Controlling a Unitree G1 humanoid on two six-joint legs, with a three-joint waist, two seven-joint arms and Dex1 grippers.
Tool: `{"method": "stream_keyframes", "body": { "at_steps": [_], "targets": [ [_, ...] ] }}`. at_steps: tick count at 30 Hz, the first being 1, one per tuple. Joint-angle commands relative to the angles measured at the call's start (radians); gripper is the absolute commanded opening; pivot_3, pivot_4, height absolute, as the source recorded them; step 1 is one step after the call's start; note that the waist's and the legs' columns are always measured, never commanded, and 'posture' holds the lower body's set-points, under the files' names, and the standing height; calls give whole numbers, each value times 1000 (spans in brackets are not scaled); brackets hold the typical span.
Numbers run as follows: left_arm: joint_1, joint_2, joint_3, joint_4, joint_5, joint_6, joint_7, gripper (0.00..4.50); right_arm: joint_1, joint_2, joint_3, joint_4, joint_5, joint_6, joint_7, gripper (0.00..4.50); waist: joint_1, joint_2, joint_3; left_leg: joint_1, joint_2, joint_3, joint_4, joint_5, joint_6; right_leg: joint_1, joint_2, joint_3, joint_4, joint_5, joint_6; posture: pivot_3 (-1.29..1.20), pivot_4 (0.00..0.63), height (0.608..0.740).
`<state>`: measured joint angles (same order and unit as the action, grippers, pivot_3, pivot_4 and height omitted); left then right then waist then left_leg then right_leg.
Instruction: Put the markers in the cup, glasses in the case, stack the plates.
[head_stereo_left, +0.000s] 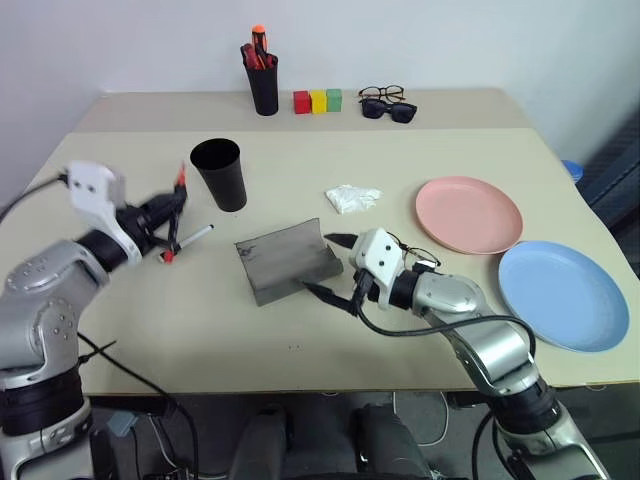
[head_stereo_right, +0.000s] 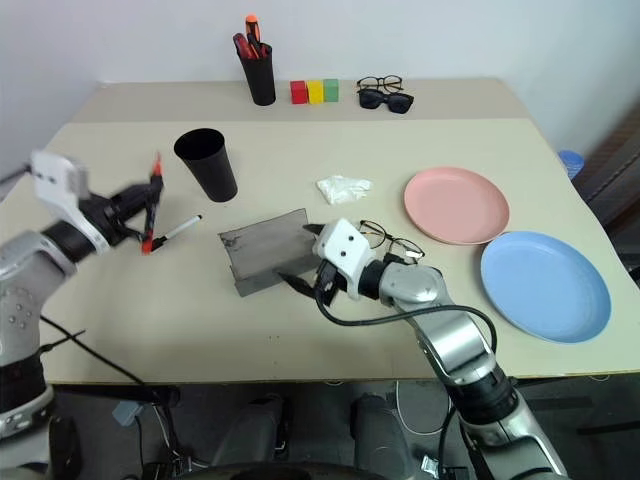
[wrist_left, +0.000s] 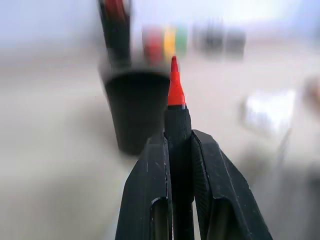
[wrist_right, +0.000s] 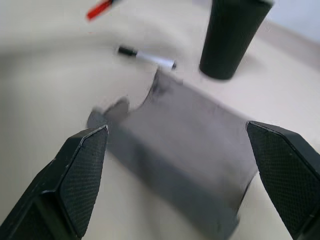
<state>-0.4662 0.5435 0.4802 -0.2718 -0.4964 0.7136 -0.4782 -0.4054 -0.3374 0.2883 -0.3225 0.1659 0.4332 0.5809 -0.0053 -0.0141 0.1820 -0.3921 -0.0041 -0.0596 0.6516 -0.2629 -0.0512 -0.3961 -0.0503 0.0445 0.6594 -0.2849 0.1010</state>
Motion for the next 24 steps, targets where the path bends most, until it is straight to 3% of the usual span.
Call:
{"method": "stream_keyframes", "body": {
  "at_steps": [1,7,11,21,24],
  "targets": [
    [-223,-43,-84,203,203,-303,199,23,-131,106,-44,95,-23,-58,-96,4500,-2,-4,0,0,0,0,0,1,-1,0,1,0,0,0,-1,0,150,740],
    [-445,-145,-185,629,343,-686,300,23,-252,224,-42,265,-60,-106,-164,4500,-9,-4,-1,-2,-1,2,-5,0,-1,-5,1,1,-2,0,0,0,150,740],
    [-499,-161,-207,863,360,-863,279,23,-256,263,-25,287,-83,-133,-182,4500,-22,-4,-1,-19,0,5,-1,4,-7,-26,0,2,6,1,0,0,150,740],
    [-466,-191,-217,1046,341,-1014,221,23,-220,284,-30,238,-90,-110,-205,4500,-37,-4,-1,-19,0,6,-1,2,-3,-28,0,2,8,1,0,0,150,740],
    [-452,-200,-209,1038,333,-1019,227,1470,-225,280,-29,242,-90,-112,-198,4500,-38,-4,-1,-19,0,6,-1,2,-3,-28,0,2,9,1,0,0,150,740]
  ]
}}
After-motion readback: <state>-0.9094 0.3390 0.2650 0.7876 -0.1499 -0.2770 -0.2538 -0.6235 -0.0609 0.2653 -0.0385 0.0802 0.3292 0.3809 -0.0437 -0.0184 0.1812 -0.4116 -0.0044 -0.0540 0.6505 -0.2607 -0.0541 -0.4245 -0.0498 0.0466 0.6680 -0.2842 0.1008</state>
